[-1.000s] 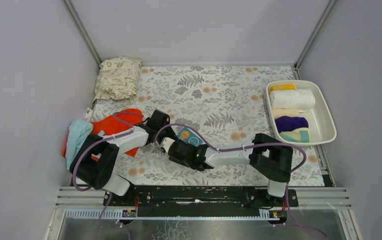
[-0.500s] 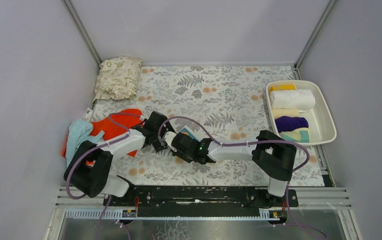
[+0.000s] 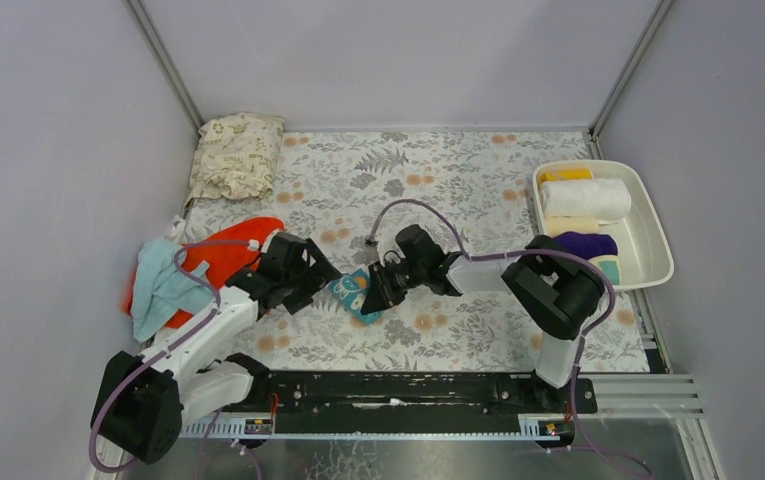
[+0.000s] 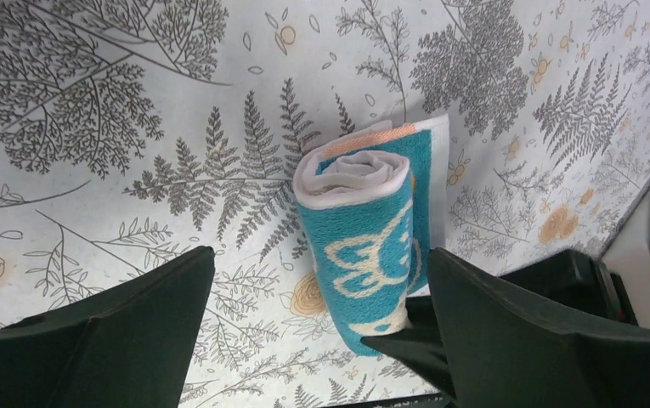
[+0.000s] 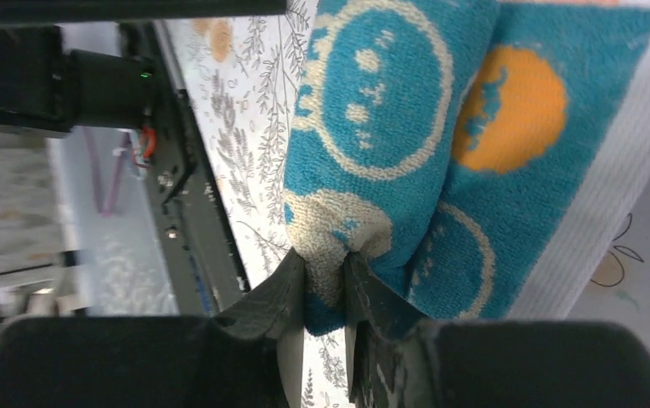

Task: Roll the towels
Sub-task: Roll the towel at the center of the board.

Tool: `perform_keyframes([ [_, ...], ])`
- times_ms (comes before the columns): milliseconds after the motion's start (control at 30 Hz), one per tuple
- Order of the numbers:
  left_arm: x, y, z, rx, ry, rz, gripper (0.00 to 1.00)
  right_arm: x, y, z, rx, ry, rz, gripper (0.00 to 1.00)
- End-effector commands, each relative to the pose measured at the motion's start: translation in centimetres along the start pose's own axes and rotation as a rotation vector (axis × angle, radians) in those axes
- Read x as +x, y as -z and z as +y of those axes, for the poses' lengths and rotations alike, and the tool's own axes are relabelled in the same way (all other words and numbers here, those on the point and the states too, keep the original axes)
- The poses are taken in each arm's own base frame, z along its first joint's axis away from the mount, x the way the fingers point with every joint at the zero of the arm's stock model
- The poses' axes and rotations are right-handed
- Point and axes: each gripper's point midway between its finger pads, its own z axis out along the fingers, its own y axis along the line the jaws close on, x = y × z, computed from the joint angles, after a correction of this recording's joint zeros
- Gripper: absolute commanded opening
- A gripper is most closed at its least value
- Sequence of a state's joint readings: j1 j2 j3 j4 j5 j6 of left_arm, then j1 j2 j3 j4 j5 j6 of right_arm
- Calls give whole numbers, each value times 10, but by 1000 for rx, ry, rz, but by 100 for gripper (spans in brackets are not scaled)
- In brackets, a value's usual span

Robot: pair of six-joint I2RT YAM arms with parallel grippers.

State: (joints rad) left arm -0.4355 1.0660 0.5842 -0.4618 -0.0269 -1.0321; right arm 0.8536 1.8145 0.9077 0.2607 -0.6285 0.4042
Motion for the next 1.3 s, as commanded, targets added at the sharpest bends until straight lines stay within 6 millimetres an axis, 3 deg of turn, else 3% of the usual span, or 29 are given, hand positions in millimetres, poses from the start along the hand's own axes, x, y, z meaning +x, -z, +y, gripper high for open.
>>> perform_keyframes([
  [0, 10, 1, 5, 17, 29, 37, 95, 7, 5, 20, -273, -232, 11, 8],
  [267, 17, -14, -25, 127, 26, 101, 94, 20, 6, -2, -379, -468, -36, 9],
  [433, 19, -30, -36, 124, -12, 117, 88, 29, 8, -7, -395, -541, -62, 11],
  [700, 47, -54, -26, 67, -73, 189, 53, 43, 7, -19, -282, -525, -52, 17],
  [833, 52, -60, -14, 19, -90, 195, 33, 43, 12, -27, -165, -461, -35, 26],
  [933, 53, -62, -5, -30, -116, 192, 31, 44, 23, -32, -40, -394, -4, 38],
  [1100, 56, -63, 2, -88, -158, 199, 30, 23, 47, -19, 200, -117, 42, 56],
  [1267, 54, -60, 1, -121, -181, 184, 30, -4, 62, 0, 464, 134, 32, 64],
])
